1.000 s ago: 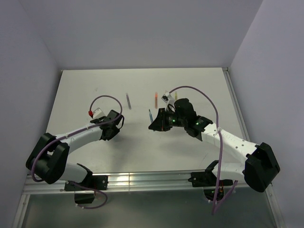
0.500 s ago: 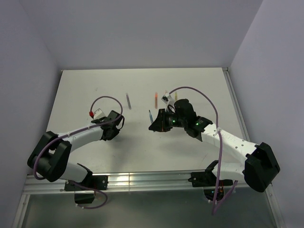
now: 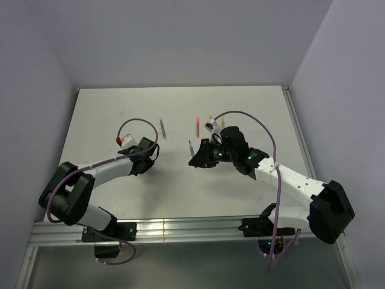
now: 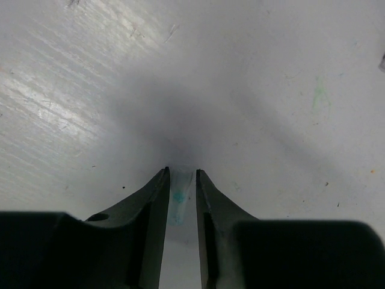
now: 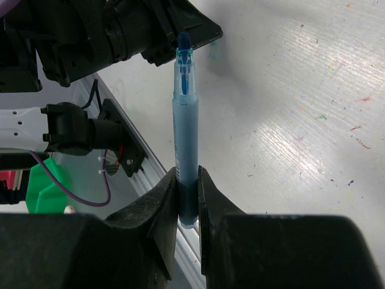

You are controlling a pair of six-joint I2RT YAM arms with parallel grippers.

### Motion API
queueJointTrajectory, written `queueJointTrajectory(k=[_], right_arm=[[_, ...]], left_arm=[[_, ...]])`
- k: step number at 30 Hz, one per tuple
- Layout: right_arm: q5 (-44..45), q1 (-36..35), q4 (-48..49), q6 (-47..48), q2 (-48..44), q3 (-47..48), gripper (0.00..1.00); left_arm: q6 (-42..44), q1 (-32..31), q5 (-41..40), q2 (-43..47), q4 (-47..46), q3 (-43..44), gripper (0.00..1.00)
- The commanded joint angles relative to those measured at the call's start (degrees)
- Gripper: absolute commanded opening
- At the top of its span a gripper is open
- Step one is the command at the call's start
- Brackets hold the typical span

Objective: Insert the pens into the pen caps
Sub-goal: Insert the pen cap onto the pen.

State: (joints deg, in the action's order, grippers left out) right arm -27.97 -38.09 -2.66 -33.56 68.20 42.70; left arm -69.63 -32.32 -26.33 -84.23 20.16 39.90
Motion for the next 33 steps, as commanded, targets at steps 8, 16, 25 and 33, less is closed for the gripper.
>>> queueJointTrajectory(k=[8, 16, 25, 33], right_arm=[[-0.42, 0.20, 2.04, 0.16, -1.58, -0.16, 0.00], [-0.25, 0.20, 1.86, 0.16, -1.76, -0.07, 0.00], [-0.16, 0.20, 1.25, 0.60, -2.29, 0.10, 0.00], [-0.16, 0.20, 0.99, 0.87, -2.64, -0.16, 0.00]], left_arm=[[1.07, 0.24, 5.41, -3.14, 2.07, -1.67, 0.33], [1.95, 0.23, 5.06, -3.22, 4.09, -1.05, 0.33], [3.00, 0.23, 5.49, -4.28, 6.03, 0.09, 0.31], [2.74, 0.15, 6.46, -5.33, 6.29, -0.26, 0.30]])
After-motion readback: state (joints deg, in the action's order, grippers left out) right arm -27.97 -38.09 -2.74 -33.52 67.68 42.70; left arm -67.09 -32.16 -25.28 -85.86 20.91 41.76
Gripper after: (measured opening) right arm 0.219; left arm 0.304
